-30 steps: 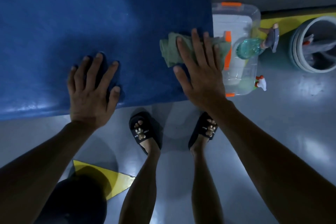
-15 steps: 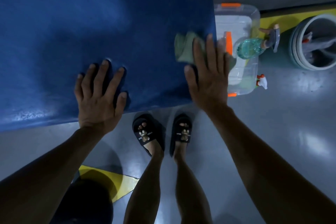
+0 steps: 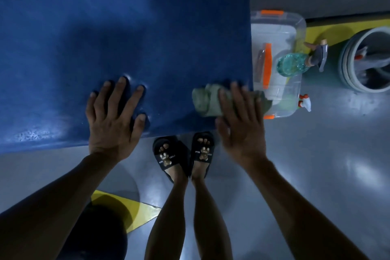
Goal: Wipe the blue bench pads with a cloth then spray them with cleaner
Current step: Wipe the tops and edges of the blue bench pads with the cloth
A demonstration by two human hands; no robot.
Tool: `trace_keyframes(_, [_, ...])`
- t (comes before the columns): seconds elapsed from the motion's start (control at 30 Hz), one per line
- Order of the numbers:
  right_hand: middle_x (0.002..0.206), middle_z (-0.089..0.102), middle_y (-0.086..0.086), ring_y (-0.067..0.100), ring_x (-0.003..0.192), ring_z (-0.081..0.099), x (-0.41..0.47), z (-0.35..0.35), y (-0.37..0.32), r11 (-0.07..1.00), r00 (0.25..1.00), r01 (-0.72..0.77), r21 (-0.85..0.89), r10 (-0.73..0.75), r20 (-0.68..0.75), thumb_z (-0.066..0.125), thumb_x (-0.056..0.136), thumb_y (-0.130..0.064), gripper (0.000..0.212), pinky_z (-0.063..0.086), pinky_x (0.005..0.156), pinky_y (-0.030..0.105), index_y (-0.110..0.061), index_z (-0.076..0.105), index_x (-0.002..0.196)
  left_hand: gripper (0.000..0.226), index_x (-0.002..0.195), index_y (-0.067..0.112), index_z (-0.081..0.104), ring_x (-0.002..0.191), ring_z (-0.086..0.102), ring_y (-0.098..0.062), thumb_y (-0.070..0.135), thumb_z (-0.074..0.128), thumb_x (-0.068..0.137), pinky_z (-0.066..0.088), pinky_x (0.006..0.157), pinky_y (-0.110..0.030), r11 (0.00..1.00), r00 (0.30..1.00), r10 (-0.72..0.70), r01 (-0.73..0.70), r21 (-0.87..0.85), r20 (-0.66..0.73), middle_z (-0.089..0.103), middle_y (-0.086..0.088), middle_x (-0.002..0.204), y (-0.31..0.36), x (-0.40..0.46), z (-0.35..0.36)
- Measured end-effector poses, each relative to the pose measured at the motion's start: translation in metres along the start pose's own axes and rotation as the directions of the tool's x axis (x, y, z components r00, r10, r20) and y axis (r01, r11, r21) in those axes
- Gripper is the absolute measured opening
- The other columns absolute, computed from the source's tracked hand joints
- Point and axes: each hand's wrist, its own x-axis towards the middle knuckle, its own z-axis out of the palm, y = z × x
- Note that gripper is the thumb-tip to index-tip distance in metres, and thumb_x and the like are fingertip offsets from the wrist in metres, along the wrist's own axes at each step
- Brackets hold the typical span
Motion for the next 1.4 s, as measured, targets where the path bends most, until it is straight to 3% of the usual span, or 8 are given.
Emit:
trace_keyframes(0.13, [0.168, 0.011, 0.004, 0.018, 0.153, 0.015, 0.059, -0.013, 0.003, 0.827, 0.887, -0.392, 0.404, 0.456, -0.072, 0.034, 0.105, -0.044, 0.065, 0.025, 0.122, 0.044, -0.018, 0.010, 0.160, 0.060, 0.156, 0.031, 0.024, 0.147, 0.021, -0.036, 0.050, 0.027, 0.099, 0.015, 0.119, -0.057, 1.000, 1.000, -0.004, 0.004, 0.015, -0.024, 0.024, -0.009, 0.162, 0.000, 0.000, 0.002])
trace_keyframes(0.2, [0.166, 0.019, 0.008, 0.022, 0.150, 0.023, 0.063, -0.007, -0.013, 0.792, 0.840, -0.446, 0.418, 0.532, -0.111, 0.036, 0.103, -0.048, 0.068, 0.029, 0.120, 0.042, -0.015, 0.016, 0.159, 0.060, 0.156, 0.031, 0.023, 0.147, 0.020, -0.037, 0.050, 0.026, 0.099, 0.014, 0.119, -0.057, 1.000, 1.000, -0.002, 0.003, 0.019, -0.019, 0.023, -0.009, 0.162, 0.000, 0.000, 0.001])
trace_keyframes(0.47, [0.165, 0.016, 0.018, 0.042, 0.153, 0.006, -0.050, 0.010, -0.049, 0.968, 0.980, -0.199, 0.153, 0.199, 0.019, 0.044, 0.099, -0.044, 0.064, 0.019, 0.120, 0.060, -0.019, 0.028, 0.156, 0.061, 0.156, 0.031, 0.021, 0.147, 0.018, -0.038, 0.051, 0.025, 0.098, 0.011, 0.120, -0.056, 0.999, 1.000, -0.013, 0.012, 0.038, 0.023, 0.021, -0.011, 0.163, 0.000, 0.001, -0.001])
trace_keyframes(0.63, [0.165, 0.021, 0.010, 0.035, 0.154, 0.012, -0.025, 0.001, -0.002, 0.997, 0.998, 0.022, 0.070, -0.025, 0.049, 0.040, 0.103, -0.039, 0.056, 0.023, 0.118, 0.058, -0.023, 0.031, 0.156, 0.061, 0.156, 0.032, 0.022, 0.147, 0.020, -0.038, 0.050, 0.027, 0.098, 0.013, 0.119, -0.057, 0.999, 1.000, -0.025, 0.025, 0.022, 0.015, 0.021, -0.009, 0.163, 0.004, 0.002, -0.001])
trace_keyframes(0.77, [0.167, 0.017, 0.006, 0.030, 0.154, 0.010, 0.037, -0.011, 0.010, 0.989, 0.994, -0.098, 0.110, 0.103, -0.042, 0.029, 0.106, -0.040, 0.055, 0.017, 0.122, 0.054, -0.023, 0.029, 0.157, 0.061, 0.155, 0.030, 0.026, 0.146, 0.020, -0.039, 0.050, 0.027, 0.097, 0.011, 0.120, -0.056, 0.999, 0.999, -0.033, 0.032, 0.012, 0.018, 0.023, -0.010, 0.162, 0.005, 0.003, -0.002])
trace_keyframes(0.9, [0.165, 0.021, 0.010, 0.034, 0.154, 0.012, 0.042, 0.002, -0.022, 0.952, 0.942, -0.281, 0.123, 0.298, -0.157, 0.038, 0.106, -0.035, 0.053, 0.015, 0.121, 0.056, -0.020, 0.031, 0.157, 0.061, 0.156, 0.032, 0.023, 0.147, 0.020, -0.038, 0.052, 0.025, 0.097, 0.014, 0.119, -0.057, 0.999, 0.999, -0.032, 0.032, 0.023, 0.024, 0.022, -0.009, 0.162, 0.005, 0.002, -0.001])
trace_keyframes(1.13, [0.161, 0.034, 0.006, 0.030, 0.150, 0.027, 0.001, 0.012, -0.031, 0.984, 0.983, 0.177, 0.021, -0.176, -0.050, 0.058, 0.099, -0.027, 0.053, 0.019, 0.122, 0.052, -0.022, 0.046, 0.150, 0.062, 0.156, 0.034, 0.018, 0.147, 0.018, -0.038, 0.052, 0.023, 0.097, 0.010, 0.120, -0.056, 1.000, 0.999, -0.029, 0.029, 0.003, 0.018, 0.019, -0.008, 0.163, 0.005, 0.001, -0.001])
trace_keyframes(1.4, [0.130, 0.054, 0.018, 0.036, 0.111, 0.050, 0.048, -0.007, 0.004, 0.961, 0.912, -0.240, 0.135, 0.271, -0.307, 0.057, 0.099, -0.032, 0.041, 0.044, 0.093, 0.043, -0.016, 0.060, 0.137, 0.060, 0.155, 0.033, 0.024, 0.148, 0.018, -0.035, 0.052, 0.025, 0.098, 0.012, 0.120, -0.055, 1.000, 1.000, -0.030, 0.030, 0.005, -0.008, 0.022, -0.007, 0.163, 0.004, 0.000, 0.001])
